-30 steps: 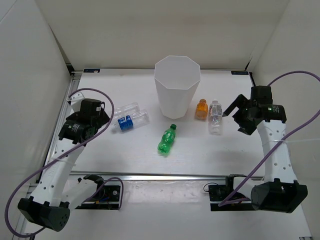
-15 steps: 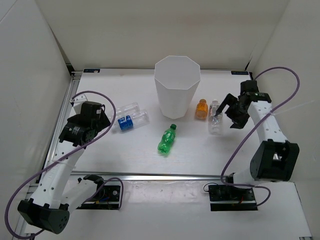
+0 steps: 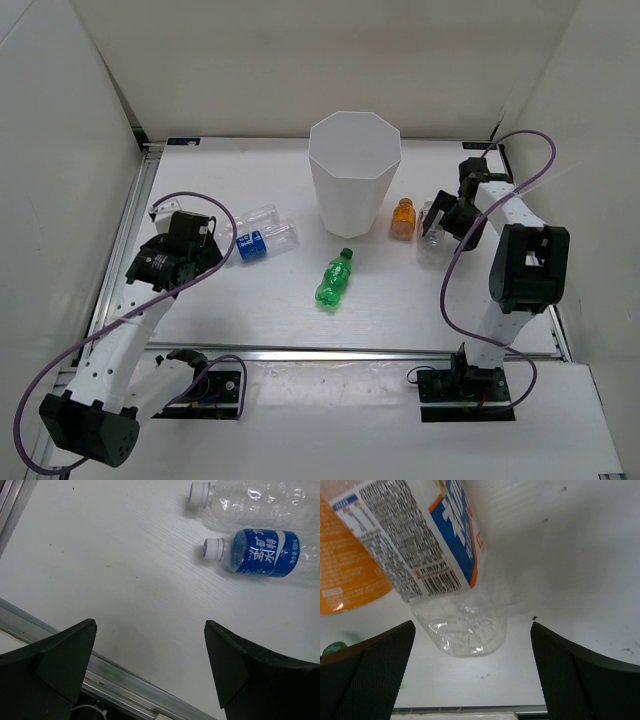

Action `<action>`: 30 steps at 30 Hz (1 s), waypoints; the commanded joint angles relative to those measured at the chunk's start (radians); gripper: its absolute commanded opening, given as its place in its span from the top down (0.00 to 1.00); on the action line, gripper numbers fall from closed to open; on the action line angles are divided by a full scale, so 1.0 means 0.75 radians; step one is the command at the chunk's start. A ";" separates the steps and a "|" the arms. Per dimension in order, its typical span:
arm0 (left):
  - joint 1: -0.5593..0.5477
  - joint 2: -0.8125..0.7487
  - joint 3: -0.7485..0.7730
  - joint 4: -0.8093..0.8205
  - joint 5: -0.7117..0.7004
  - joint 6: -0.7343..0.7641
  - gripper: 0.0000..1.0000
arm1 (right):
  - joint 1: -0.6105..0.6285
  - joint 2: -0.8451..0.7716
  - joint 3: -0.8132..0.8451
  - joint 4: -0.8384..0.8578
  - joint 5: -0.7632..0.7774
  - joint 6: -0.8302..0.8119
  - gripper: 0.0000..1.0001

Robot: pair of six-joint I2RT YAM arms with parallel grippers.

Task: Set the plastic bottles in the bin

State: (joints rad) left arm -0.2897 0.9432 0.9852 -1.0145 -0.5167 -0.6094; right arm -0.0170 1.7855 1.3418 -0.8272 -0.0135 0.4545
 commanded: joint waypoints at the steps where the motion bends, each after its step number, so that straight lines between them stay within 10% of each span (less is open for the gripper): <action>1: 0.006 -0.004 -0.031 -0.018 -0.027 0.013 0.00 | 0.008 0.053 0.086 0.046 0.022 -0.058 0.00; 13: 0.006 0.078 0.012 -0.018 -0.027 0.025 0.00 | 0.008 0.229 0.185 0.046 0.022 -0.058 0.00; 24: 0.006 0.143 0.067 -0.005 0.020 -0.026 0.00 | -0.018 0.103 0.158 -0.077 0.090 0.052 0.50; 30: 0.006 0.194 0.137 -0.018 0.032 -0.071 0.00 | 0.088 -0.226 0.335 -0.195 0.120 0.116 0.60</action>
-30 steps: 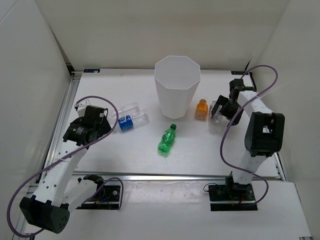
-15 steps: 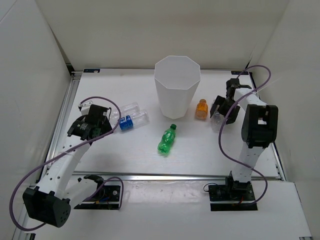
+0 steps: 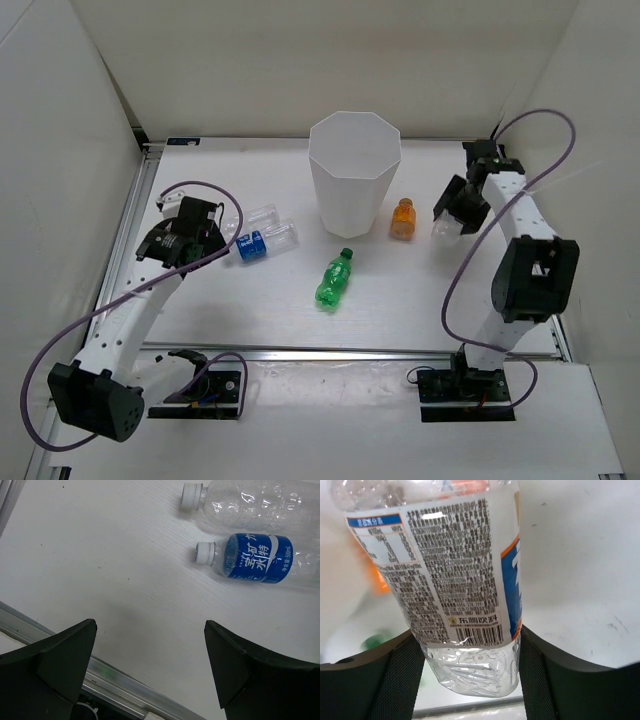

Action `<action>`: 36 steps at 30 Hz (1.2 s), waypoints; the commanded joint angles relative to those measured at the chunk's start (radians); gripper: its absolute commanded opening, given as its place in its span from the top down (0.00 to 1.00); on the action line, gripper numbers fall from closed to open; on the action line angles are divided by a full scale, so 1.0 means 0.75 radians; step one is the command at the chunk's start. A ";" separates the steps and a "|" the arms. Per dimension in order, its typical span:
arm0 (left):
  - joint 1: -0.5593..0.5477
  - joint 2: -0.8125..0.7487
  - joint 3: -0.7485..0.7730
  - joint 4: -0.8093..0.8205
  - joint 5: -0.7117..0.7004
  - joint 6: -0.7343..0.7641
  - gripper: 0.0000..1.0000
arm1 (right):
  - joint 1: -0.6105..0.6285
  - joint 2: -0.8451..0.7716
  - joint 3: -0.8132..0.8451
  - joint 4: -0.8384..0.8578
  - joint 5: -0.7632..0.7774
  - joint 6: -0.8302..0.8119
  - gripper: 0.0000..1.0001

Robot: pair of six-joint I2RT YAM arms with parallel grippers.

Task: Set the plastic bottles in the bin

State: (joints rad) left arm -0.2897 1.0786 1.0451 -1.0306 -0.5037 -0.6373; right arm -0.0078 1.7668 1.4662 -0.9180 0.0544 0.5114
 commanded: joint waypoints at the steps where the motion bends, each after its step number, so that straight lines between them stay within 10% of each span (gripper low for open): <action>1: 0.006 0.014 0.073 0.004 -0.001 -0.052 0.00 | 0.102 -0.216 0.338 -0.093 0.044 0.054 0.60; 16: 0.006 0.110 0.116 0.079 0.081 -0.083 0.00 | 0.479 0.119 1.174 0.156 -0.283 0.003 0.44; 25: 0.006 0.063 0.094 0.120 0.111 -0.083 0.00 | 0.524 0.125 1.035 0.136 -0.375 -0.013 0.00; 36: 0.006 -0.219 -0.103 0.282 0.136 -0.083 0.00 | 0.156 -0.283 0.581 0.136 -0.115 0.130 0.00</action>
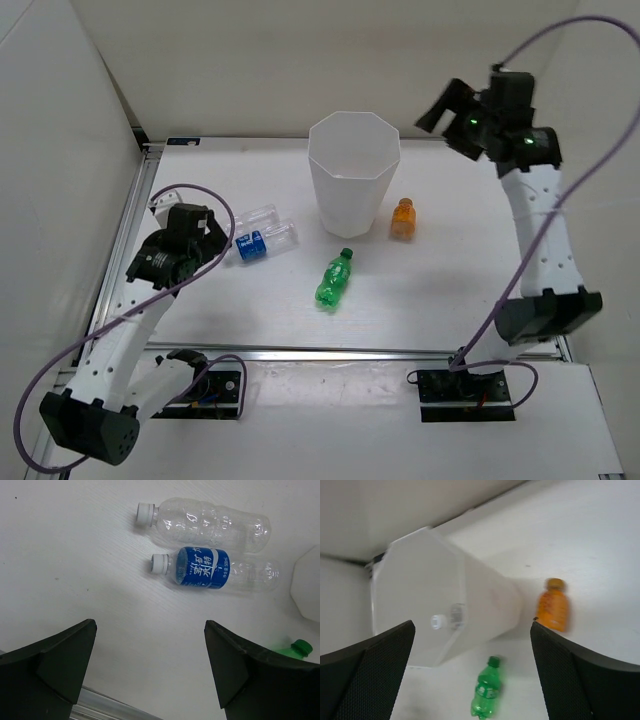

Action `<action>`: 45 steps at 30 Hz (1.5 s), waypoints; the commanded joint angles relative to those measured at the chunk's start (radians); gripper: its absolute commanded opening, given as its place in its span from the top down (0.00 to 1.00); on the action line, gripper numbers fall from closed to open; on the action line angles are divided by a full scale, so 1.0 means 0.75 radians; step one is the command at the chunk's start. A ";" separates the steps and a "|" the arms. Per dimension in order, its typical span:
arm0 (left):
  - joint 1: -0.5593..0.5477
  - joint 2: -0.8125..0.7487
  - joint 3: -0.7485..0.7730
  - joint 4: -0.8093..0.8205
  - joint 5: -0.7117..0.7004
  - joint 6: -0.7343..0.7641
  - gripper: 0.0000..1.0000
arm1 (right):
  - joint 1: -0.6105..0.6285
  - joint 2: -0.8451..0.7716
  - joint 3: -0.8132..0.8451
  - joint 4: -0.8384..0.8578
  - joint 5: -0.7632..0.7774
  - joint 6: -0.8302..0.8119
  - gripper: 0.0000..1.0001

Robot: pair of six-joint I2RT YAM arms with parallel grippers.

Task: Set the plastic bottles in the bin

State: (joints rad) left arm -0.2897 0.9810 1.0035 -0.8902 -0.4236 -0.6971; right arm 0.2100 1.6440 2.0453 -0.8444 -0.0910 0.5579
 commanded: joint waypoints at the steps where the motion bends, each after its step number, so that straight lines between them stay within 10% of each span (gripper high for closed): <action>1: 0.006 -0.103 -0.060 0.107 0.045 -0.003 0.00 | -0.167 -0.120 -0.256 0.038 0.078 0.086 0.00; 7: 0.006 -0.071 -0.074 0.107 0.149 0.021 0.00 | -0.325 -0.002 -0.552 0.087 -0.173 0.111 0.00; 36: -0.006 -0.081 -0.101 0.050 0.193 -0.048 0.00 | -0.208 0.778 -0.332 0.050 -0.341 -0.104 0.00; 41: -0.006 -0.066 -0.088 0.037 0.193 -0.048 0.00 | -0.223 0.701 -0.421 0.009 -0.251 -0.079 0.52; 45: -0.006 -0.066 -0.088 0.037 0.193 -0.048 0.00 | -0.247 0.437 -0.573 0.009 -0.098 -0.067 0.68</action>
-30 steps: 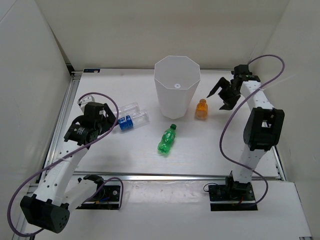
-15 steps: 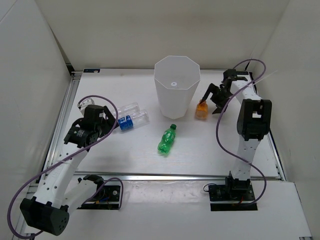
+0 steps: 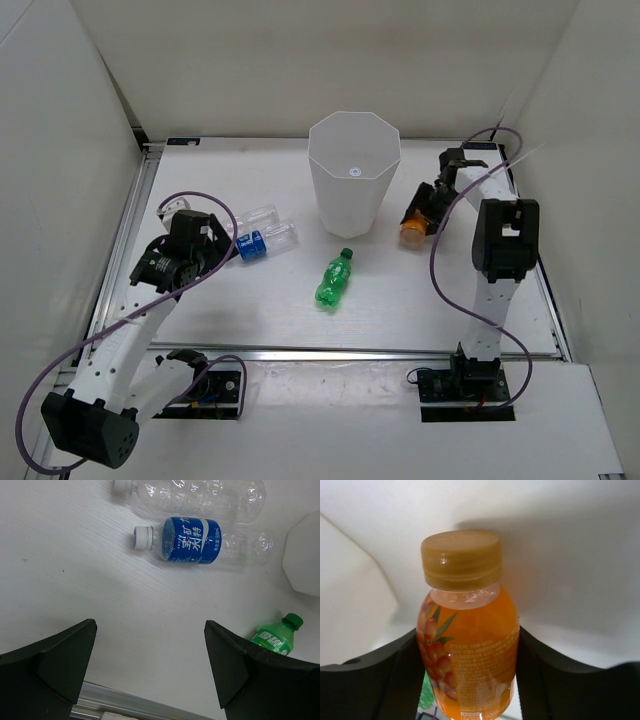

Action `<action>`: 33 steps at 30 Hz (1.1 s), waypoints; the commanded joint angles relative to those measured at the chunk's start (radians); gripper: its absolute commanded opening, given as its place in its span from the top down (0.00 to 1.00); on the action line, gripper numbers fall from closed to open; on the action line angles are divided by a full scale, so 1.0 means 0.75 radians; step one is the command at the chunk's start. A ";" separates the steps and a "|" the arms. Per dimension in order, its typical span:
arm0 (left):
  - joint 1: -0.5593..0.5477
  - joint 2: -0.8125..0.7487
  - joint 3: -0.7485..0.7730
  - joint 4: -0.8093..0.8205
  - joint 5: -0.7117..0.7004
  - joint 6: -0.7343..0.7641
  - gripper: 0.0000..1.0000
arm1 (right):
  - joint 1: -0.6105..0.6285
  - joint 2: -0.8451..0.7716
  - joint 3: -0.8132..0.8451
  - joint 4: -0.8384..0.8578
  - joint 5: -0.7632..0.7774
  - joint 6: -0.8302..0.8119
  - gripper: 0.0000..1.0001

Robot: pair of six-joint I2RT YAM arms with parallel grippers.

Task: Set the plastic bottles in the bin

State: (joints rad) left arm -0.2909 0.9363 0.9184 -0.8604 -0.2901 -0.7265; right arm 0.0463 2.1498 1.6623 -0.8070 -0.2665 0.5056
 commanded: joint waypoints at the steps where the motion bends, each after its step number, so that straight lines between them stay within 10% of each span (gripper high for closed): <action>1: -0.005 -0.007 0.037 -0.002 0.015 -0.009 0.00 | -0.041 -0.301 -0.085 -0.041 0.136 0.017 0.70; 8: -0.005 0.058 0.041 0.010 0.002 0.030 0.00 | 0.018 -0.649 0.198 0.006 -0.080 0.142 0.77; 16: -0.005 0.283 0.156 0.022 0.000 0.109 0.00 | 0.196 -0.353 0.855 0.093 -0.266 0.273 0.75; 23: -0.045 0.527 0.377 0.022 0.135 0.396 0.00 | 0.253 -0.252 0.860 0.072 -0.324 0.300 0.02; 33: -0.363 0.750 0.442 0.143 -0.114 0.819 0.01 | 0.206 -0.518 0.639 0.045 -0.273 0.224 0.00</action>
State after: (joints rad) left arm -0.5179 1.4559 1.2228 -0.7887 -0.3023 -0.2462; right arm 0.2127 1.8694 2.1464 -0.7769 -0.4587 0.7029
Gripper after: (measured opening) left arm 0.991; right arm 0.998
